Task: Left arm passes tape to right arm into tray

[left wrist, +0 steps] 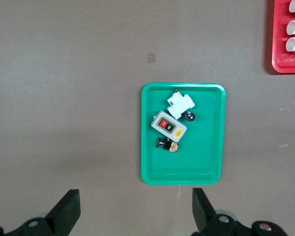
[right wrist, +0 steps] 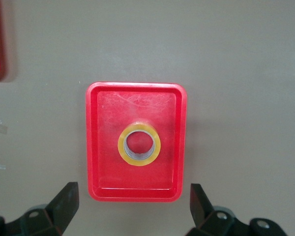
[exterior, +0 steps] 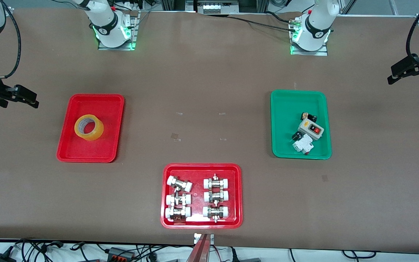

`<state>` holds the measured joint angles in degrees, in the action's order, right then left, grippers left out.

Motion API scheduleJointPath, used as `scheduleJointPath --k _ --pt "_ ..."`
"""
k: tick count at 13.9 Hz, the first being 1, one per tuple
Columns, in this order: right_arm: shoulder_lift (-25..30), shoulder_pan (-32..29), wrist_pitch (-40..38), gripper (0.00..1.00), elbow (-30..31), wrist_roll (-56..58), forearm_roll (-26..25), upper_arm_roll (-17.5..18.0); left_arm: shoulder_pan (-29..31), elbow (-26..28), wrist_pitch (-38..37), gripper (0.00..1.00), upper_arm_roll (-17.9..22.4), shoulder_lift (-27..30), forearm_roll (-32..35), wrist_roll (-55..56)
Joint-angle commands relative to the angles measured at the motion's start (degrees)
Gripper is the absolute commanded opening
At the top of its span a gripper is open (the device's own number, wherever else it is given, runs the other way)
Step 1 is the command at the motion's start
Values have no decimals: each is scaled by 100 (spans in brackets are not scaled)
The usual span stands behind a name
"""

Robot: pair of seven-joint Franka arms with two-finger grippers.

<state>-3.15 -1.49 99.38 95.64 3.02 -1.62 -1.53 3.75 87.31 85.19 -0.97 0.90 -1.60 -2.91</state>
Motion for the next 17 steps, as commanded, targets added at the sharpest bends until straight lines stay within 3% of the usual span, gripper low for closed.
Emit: scheduleJointPath --k 1,17 --pt "130 9 -24 100 122 -108 4 30 38 5 -29 100 -35 42 -16 18" --pt "280 -106 -182 100 130 -38 136 65 55 -109 -73 100 -9 60 -16 36"
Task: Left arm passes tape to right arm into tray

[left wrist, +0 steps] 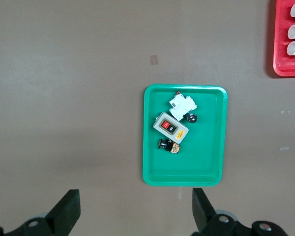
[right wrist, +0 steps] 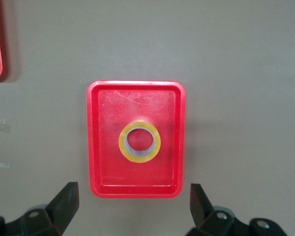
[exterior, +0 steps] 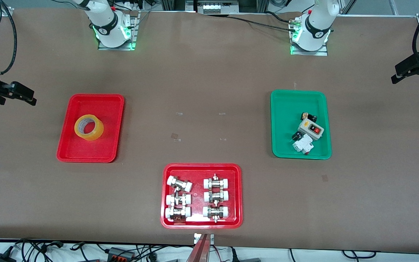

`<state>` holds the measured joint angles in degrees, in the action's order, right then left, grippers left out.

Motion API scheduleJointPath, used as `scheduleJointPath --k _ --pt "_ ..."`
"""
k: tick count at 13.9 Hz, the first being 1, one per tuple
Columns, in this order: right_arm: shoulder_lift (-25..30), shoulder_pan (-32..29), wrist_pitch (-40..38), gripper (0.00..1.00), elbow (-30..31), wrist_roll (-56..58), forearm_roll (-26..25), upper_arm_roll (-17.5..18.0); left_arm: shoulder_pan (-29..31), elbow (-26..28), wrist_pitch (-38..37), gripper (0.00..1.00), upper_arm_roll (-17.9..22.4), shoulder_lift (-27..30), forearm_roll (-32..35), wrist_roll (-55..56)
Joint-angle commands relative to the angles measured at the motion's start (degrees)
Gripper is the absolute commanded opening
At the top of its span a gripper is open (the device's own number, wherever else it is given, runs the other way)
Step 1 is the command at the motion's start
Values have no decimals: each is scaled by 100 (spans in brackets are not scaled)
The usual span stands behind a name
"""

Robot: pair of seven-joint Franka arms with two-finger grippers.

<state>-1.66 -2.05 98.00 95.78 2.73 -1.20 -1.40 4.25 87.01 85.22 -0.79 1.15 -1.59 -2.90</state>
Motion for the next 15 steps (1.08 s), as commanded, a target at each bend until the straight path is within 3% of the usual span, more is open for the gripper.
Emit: scheduleJointPath --k 1,4,15 --pt "139 -59 -53 100 125 -27 111 52 6 -96 -76 100 -35 35 -16 44" --pt "148 -59 -62 100 125 8 208 25 -3 -359 -172 100 -71 35 -25 97" --pt "218 -32 -247 100 143 25 111 78 -11 -500 -137 100 -53 -27 -8 88"
